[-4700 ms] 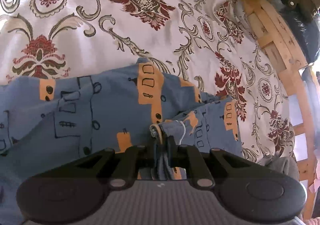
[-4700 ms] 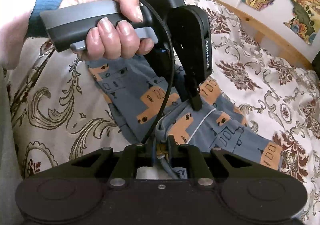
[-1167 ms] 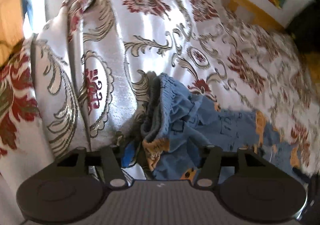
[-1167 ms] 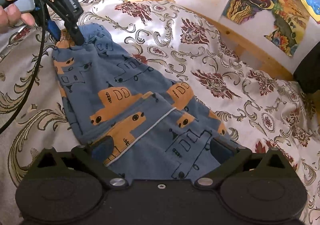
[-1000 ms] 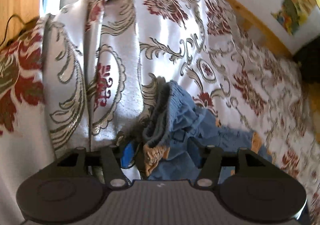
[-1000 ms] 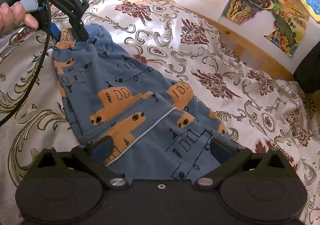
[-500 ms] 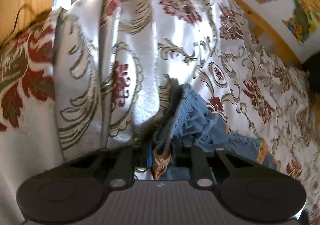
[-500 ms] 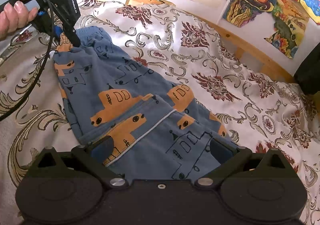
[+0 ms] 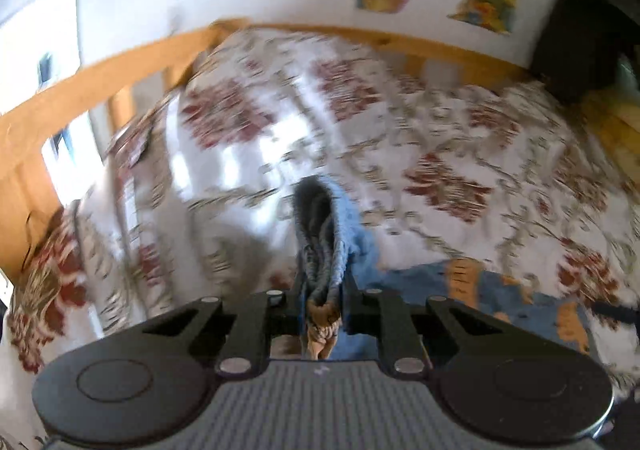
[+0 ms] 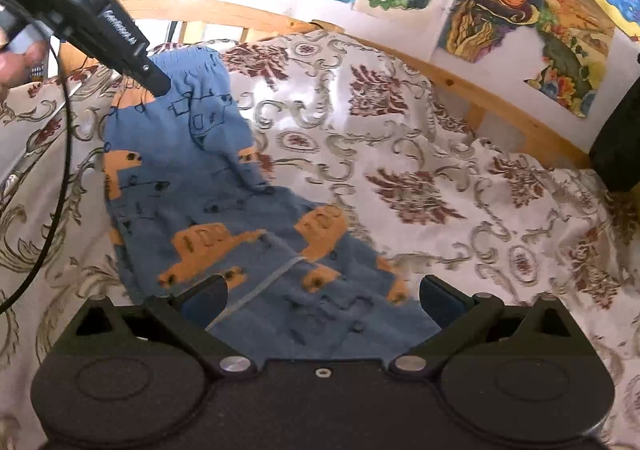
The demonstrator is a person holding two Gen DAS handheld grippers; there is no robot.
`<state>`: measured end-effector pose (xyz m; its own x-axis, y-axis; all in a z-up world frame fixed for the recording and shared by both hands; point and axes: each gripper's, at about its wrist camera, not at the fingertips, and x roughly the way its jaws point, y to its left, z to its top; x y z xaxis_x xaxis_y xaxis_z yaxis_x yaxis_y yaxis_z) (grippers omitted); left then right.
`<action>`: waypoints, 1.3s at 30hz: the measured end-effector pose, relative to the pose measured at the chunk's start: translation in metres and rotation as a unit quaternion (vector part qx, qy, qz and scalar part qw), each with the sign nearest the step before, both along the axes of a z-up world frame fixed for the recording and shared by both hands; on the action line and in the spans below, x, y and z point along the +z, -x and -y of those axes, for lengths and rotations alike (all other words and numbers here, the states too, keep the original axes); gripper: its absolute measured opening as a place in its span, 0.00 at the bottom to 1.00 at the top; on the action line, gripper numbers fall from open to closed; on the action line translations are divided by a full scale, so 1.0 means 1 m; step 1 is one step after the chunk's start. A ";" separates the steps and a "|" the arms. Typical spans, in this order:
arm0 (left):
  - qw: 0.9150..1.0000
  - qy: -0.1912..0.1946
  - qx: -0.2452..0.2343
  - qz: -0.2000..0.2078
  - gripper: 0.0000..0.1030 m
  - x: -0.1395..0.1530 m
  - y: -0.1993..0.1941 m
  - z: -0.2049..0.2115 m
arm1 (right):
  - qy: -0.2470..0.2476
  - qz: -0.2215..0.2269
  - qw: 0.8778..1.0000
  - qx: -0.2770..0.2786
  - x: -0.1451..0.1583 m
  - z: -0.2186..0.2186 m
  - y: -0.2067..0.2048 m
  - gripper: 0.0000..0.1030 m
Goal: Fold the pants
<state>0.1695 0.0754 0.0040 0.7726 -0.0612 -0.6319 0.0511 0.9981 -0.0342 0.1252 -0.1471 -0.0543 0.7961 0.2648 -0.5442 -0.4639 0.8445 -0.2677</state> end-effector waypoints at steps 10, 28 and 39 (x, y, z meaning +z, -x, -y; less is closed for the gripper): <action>0.982 -0.146 -0.119 0.032 0.17 0.005 0.037 0.153 | -0.136 -0.074 0.985 -0.076 0.047 0.119 -0.025 0.92; 0.922 -0.304 -0.238 0.023 0.18 -0.101 0.077 0.288 | -0.424 -0.327 0.838 -0.105 -0.025 0.177 -0.072 0.24; 0.926 -0.280 -0.251 0.026 0.21 -0.092 0.083 0.316 | -0.343 -0.265 0.893 -0.118 -0.003 0.186 -0.057 0.13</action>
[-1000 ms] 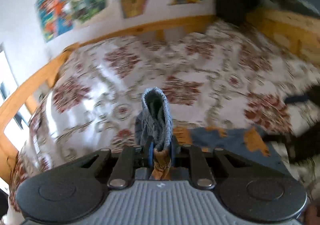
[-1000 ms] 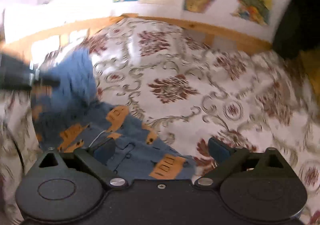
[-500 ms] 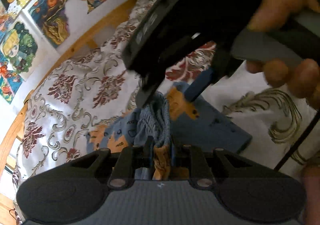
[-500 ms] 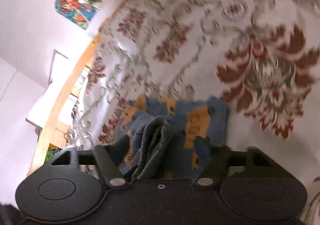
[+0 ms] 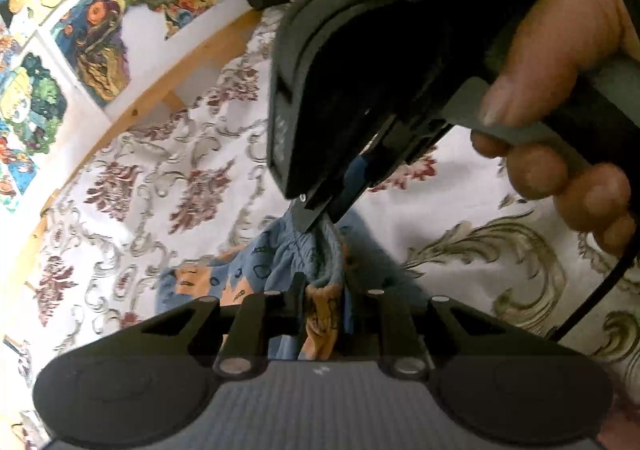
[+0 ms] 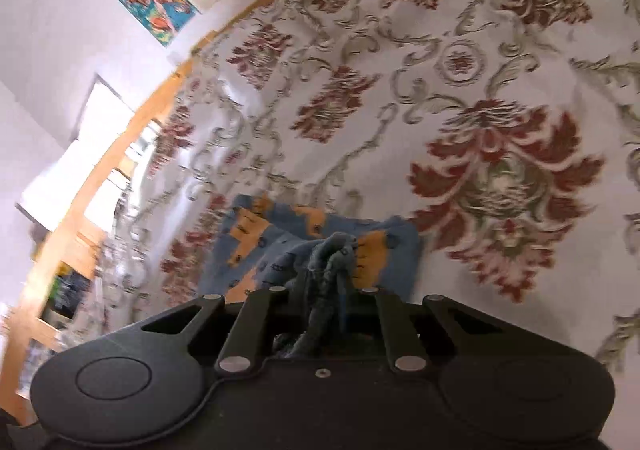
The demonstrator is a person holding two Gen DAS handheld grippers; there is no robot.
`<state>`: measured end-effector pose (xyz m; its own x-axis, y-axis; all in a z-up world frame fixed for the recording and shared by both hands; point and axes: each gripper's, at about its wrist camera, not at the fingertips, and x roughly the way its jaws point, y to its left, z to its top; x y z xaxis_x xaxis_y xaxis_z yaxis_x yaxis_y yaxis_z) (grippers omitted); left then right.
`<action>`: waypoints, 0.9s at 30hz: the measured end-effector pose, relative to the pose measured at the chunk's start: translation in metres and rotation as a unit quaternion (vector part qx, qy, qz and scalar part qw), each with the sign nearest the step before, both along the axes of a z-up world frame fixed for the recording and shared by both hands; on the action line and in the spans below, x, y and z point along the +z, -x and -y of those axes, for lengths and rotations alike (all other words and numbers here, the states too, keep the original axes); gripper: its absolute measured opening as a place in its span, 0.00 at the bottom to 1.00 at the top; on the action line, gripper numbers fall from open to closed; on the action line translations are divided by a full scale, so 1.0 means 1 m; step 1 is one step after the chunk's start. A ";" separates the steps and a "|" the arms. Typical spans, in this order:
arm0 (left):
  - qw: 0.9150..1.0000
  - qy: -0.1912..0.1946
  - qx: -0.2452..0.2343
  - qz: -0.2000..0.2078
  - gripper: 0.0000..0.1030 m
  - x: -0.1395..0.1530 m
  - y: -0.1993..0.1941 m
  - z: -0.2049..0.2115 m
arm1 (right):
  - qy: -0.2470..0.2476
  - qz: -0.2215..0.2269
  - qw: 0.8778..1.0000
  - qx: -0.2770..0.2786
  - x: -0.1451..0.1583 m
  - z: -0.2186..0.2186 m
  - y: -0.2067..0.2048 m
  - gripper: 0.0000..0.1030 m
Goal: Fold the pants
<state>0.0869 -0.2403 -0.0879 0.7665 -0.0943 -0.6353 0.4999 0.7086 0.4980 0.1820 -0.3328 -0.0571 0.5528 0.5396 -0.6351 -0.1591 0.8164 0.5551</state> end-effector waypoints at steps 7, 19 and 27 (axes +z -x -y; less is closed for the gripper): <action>0.999 0.038 -0.005 -0.023 0.23 -0.008 -0.006 0.003 | 0.062 0.000 0.998 -0.007 -0.005 -0.001 0.002 0.05; 0.987 0.124 -0.062 -0.085 0.47 0.003 0.004 -0.032 | 0.115 -0.008 0.992 -0.041 -0.009 0.004 0.008 0.24; 0.972 0.203 0.007 -0.114 0.74 0.063 -0.026 -0.150 | 0.198 0.107 0.974 -0.032 0.021 -0.035 0.044 0.75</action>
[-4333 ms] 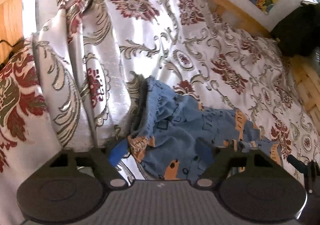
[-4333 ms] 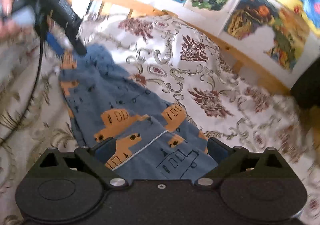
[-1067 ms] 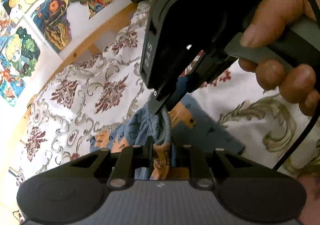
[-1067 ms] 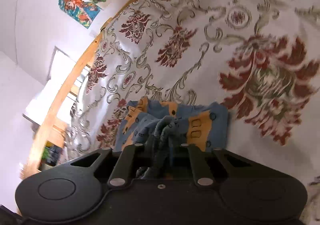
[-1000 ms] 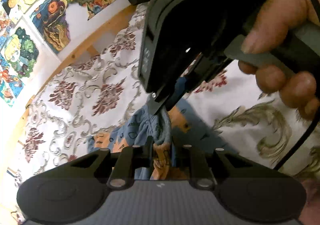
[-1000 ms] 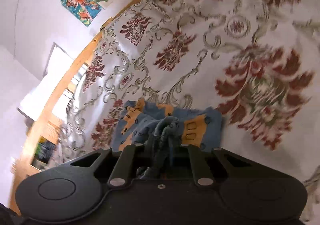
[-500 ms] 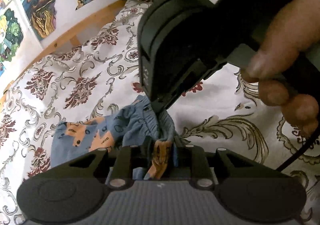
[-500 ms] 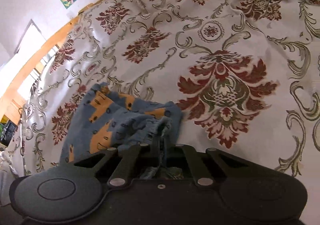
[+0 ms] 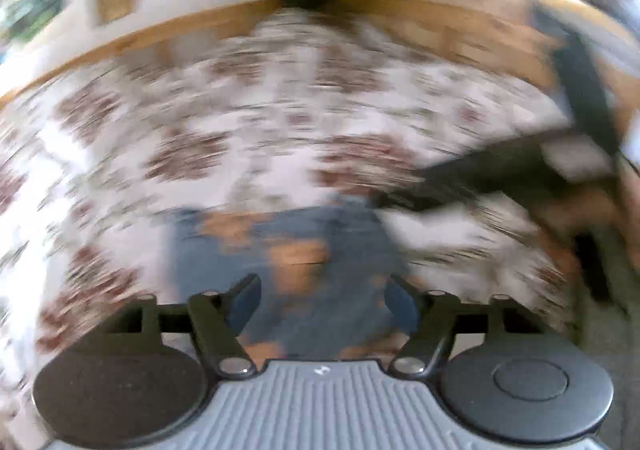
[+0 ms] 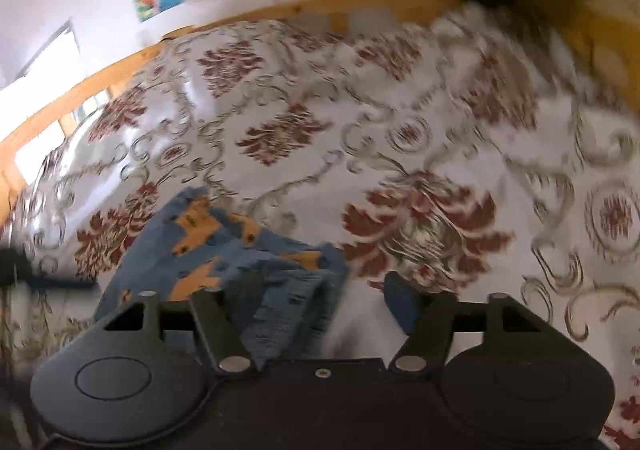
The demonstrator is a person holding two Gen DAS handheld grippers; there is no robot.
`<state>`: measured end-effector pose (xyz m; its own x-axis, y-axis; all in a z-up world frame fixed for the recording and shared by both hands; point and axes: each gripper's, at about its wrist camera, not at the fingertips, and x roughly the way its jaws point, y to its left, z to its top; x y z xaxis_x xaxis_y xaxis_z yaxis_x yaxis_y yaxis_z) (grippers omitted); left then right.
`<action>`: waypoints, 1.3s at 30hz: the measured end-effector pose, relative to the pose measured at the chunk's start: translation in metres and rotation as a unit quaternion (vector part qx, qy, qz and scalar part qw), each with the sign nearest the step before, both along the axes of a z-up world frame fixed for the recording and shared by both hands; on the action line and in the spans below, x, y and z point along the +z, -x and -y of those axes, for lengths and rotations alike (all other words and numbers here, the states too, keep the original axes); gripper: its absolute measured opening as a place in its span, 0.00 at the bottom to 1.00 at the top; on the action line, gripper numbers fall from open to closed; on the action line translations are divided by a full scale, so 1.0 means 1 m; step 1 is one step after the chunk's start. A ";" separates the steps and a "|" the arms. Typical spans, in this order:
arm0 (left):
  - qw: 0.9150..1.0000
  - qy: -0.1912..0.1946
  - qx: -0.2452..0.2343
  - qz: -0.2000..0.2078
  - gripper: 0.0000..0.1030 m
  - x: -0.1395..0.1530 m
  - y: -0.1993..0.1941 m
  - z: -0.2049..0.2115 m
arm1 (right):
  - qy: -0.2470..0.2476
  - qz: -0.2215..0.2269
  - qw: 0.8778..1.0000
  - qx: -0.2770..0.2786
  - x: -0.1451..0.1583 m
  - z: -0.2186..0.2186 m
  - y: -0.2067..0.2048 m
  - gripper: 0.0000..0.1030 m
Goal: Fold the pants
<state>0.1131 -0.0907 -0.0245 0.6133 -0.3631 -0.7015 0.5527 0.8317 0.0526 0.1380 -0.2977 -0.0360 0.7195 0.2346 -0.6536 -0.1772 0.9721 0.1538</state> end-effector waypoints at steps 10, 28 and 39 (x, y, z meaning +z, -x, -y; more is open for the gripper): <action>0.989 -0.054 0.139 0.013 0.89 -0.051 -0.071 -0.028 | 0.246 0.031 0.968 0.022 -0.037 -0.089 0.023 0.99; 0.978 0.035 0.202 -0.027 0.99 -0.032 -0.069 -0.068 | 0.255 0.039 0.965 -0.036 -0.017 -0.074 0.055 0.99; 0.982 0.013 0.185 -0.022 0.99 -0.050 -0.117 -0.038 | 0.344 0.095 0.934 0.029 -0.028 -0.081 -0.005 0.99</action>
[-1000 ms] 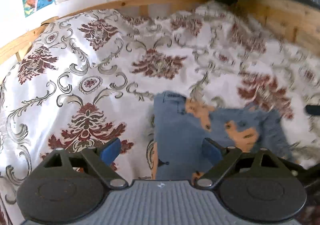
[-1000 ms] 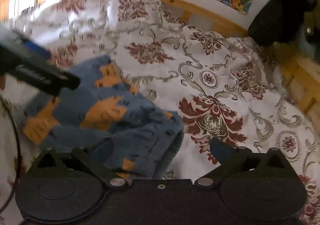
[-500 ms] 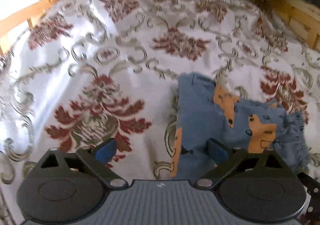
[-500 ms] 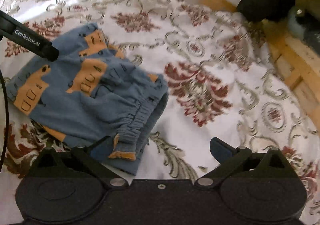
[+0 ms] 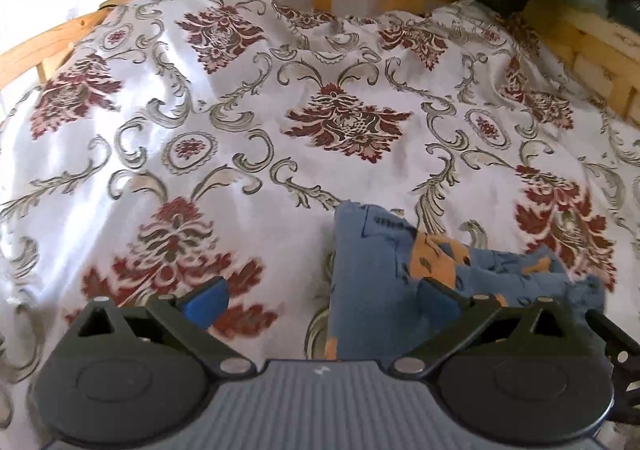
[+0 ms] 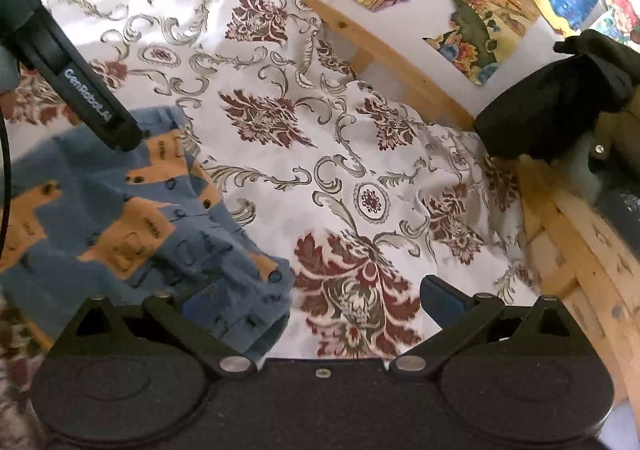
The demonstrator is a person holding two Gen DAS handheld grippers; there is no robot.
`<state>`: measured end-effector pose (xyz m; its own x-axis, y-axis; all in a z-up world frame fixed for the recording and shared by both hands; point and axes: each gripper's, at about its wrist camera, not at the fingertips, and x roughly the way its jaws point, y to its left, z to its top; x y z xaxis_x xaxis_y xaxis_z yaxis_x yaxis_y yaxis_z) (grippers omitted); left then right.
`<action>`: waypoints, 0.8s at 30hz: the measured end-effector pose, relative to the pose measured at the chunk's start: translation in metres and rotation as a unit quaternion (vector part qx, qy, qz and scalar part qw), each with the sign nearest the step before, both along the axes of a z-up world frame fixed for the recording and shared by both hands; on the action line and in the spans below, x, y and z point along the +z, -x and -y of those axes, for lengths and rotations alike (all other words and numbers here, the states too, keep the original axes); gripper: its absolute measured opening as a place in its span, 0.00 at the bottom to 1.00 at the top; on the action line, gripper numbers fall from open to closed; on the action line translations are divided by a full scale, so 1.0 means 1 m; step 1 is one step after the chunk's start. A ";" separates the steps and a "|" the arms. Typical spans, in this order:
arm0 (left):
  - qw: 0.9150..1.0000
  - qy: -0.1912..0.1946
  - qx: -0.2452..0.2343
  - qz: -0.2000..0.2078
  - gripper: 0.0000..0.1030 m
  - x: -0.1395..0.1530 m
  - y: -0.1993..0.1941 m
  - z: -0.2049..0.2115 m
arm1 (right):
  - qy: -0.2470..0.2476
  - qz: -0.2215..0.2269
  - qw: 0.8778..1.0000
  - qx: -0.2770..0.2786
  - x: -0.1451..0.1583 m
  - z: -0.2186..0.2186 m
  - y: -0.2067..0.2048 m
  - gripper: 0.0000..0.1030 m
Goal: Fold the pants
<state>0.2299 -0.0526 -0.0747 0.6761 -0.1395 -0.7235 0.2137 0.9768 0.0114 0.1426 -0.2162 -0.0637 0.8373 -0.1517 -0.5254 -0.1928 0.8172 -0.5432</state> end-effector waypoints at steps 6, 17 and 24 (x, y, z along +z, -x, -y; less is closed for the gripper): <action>1.000 -0.011 0.006 -0.014 1.00 -0.031 -0.024 0.001 | -0.045 -0.019 0.998 -0.046 -0.020 0.016 -0.013 0.99; 0.999 0.027 0.017 -0.038 0.99 -0.025 -0.036 -0.026 | -0.146 -0.012 0.980 -0.135 -0.007 0.060 -0.008 0.99; 0.997 0.059 0.004 -0.047 1.00 0.004 -0.001 -0.041 | -0.187 -0.039 0.981 -0.039 0.002 0.037 0.012 0.99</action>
<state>0.2311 -0.0111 -0.0706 0.6069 -0.2227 -0.7629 0.2001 0.9718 -0.1245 0.1303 -0.2528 -0.0616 0.7863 0.0017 -0.6178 -0.1499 0.9706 -0.1881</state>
